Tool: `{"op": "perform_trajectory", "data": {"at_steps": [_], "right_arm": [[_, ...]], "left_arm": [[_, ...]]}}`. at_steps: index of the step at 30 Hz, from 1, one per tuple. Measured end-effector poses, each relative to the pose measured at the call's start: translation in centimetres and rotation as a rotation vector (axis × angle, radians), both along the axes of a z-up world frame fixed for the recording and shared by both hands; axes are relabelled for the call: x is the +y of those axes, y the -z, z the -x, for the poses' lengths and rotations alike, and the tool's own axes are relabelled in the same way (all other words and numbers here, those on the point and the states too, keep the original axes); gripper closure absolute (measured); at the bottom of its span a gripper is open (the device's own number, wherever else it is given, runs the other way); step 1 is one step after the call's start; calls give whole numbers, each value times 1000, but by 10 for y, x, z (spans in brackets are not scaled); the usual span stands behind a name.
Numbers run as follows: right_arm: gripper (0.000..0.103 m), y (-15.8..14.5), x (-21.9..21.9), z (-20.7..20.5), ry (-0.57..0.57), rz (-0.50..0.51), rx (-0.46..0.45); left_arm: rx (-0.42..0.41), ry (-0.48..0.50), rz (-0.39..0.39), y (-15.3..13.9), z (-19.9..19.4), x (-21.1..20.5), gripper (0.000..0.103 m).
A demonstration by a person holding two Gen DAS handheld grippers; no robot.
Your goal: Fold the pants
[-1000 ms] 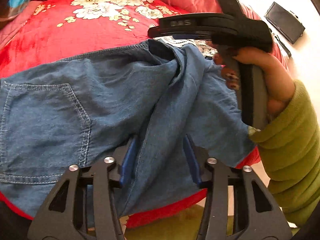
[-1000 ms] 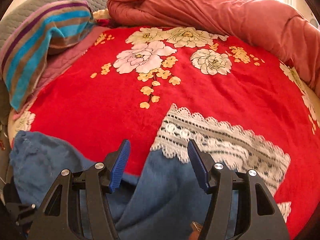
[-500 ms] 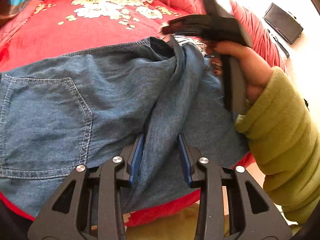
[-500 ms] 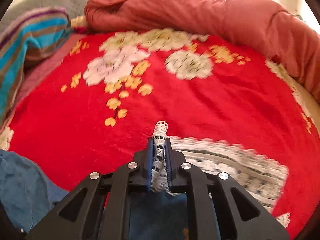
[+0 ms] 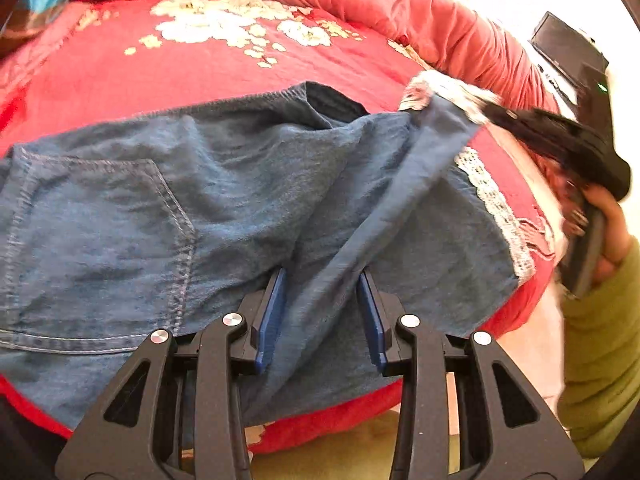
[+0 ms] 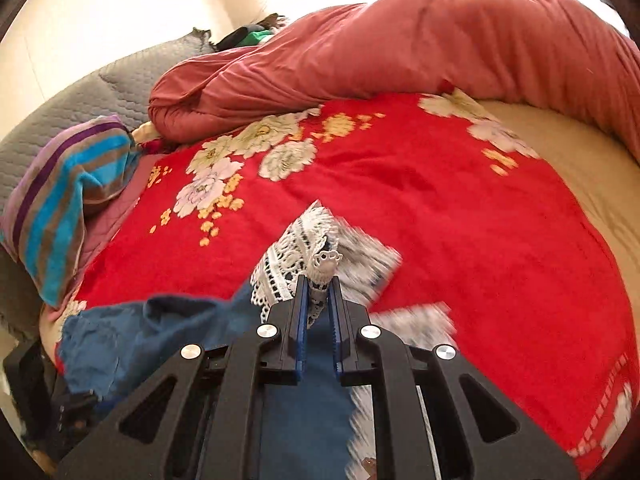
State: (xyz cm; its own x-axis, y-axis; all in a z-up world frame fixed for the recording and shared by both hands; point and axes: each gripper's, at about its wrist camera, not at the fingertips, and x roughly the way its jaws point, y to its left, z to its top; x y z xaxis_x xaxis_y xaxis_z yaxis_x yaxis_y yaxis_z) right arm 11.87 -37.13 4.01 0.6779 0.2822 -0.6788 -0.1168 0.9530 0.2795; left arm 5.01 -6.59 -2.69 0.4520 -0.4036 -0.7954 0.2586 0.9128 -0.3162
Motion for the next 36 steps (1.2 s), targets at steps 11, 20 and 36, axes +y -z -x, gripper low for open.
{"op": "perform_trajectory", "data": {"at_steps": [11, 20, 36], "right_arm": [[94, -1, -38, 91, 23, -162, 72], [94, 24, -53, 134, 47, -240, 205], [93, 68, -69, 140, 100, -202, 325]], "left_arm": [[-116, 9, -106, -18, 14, 3, 102], [-116, 39, -119, -15, 31, 1, 102], [-79, 94, -171, 1, 43, -14, 97]]}}
